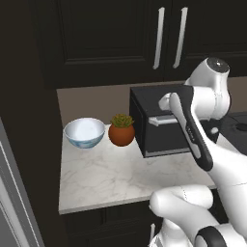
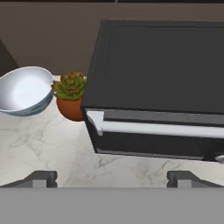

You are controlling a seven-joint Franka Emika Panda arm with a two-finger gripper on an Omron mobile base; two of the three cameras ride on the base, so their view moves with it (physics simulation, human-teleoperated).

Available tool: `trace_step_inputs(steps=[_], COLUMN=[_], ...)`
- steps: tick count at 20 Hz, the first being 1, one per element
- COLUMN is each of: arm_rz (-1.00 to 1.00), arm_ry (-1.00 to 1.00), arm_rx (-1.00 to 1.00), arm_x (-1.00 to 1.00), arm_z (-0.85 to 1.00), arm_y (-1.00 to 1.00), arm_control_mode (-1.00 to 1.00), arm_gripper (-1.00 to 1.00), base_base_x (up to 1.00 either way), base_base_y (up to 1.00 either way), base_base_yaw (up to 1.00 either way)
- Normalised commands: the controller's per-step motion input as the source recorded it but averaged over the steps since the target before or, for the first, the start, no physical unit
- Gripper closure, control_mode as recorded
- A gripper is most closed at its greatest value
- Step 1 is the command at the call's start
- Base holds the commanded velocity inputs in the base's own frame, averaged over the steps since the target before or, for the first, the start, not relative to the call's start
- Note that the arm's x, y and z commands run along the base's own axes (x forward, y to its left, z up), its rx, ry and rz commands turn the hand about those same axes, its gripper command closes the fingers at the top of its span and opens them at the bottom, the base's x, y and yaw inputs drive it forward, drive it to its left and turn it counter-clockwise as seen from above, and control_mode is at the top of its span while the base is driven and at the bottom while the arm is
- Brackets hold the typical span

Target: Pick the bar soap and bar soap from the cabinet and place them on the counter.

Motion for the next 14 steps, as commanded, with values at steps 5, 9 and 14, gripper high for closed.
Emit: trace_step_inputs(steps=[5,9,14], arm_rz=[0.0,0.0,0.0], arm_ry=[-0.15,-0.13,-0.09], arm_rx=[0.01,0.06,0.04], arm_x=[-0.19,-0.16,-0.02], arm_z=[0.2,0.19,0.13], arm_y=[-0.13,-0.1,-0.01], arm_control_mode=[-1.0,-1.0,-1.0], arm_gripper=[-1.0,-1.0,-1.0], base_base_x=[0.0,0.0,0.0], base_base_y=[0.0,0.0,0.0], base_base_yaw=[0.0,0.0,0.0])
